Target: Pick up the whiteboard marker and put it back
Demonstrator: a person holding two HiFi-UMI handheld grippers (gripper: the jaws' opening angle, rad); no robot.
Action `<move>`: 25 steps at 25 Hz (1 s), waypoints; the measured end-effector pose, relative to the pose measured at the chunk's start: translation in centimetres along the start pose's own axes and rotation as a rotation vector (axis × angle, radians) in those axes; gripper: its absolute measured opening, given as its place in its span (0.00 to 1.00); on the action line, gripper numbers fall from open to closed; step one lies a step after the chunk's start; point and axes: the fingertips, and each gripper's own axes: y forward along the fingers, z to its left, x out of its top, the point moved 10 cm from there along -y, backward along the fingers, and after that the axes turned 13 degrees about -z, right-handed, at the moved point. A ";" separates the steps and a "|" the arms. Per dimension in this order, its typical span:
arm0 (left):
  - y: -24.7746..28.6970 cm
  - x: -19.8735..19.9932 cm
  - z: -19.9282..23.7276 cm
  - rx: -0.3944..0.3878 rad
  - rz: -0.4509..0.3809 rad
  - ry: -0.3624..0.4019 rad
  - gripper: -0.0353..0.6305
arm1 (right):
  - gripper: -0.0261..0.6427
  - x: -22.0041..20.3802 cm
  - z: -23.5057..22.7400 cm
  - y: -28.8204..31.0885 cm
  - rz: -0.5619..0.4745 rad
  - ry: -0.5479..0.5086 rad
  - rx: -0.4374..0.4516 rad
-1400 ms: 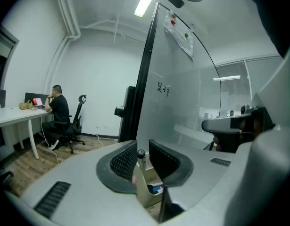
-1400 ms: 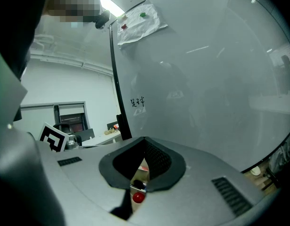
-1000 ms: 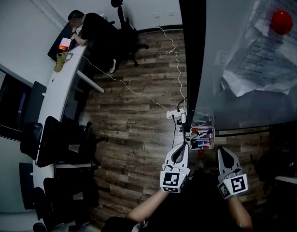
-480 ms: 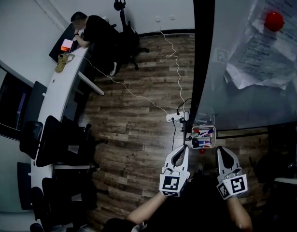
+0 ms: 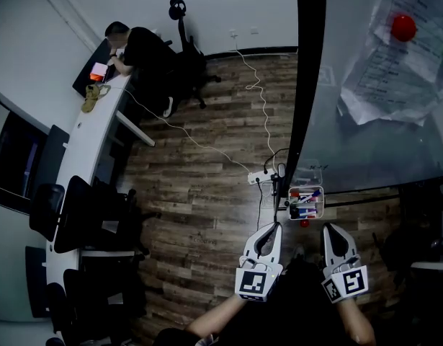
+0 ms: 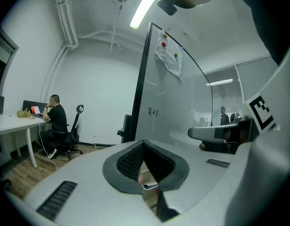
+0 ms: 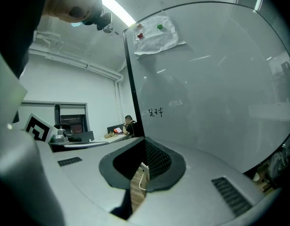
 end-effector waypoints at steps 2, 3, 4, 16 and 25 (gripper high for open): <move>-0.1 0.0 0.0 0.000 -0.003 -0.012 0.06 | 0.06 -0.1 0.2 0.0 0.004 -0.012 0.001; -0.1 0.0 0.0 0.003 -0.005 -0.021 0.06 | 0.06 -0.1 0.2 0.0 0.007 -0.016 0.001; -0.1 -0.1 0.0 0.004 -0.003 -0.025 0.06 | 0.06 -0.2 0.3 -0.1 0.009 -0.018 0.000; 0.0 -0.3 -0.4 -0.008 0.000 -0.002 0.06 | 0.06 -0.1 -0.3 -0.4 0.002 -0.016 0.007; 0.4 -0.4 0.0 0.002 -0.004 0.004 0.06 | 0.06 -0.3 -0.5 0.4 -0.008 -0.016 0.034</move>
